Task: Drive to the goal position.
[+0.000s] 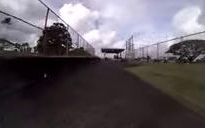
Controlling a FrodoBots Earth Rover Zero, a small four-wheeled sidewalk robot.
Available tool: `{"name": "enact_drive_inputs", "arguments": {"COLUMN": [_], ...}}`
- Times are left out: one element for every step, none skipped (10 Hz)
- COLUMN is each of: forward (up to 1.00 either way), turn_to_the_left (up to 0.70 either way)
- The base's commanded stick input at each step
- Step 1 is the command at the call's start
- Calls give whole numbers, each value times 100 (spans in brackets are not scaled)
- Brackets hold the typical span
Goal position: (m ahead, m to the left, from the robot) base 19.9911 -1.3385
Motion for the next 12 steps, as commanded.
{"name": "enact_drive_inputs", "arguments": {"forward": [85, 85, 85, 85, 85, 85, 85, 85, 85, 85, 85, 85], "turn_to_the_left": [0, 0, 0, 0, 0, 0, 0, 0, 0, 0, 0, 0]}}
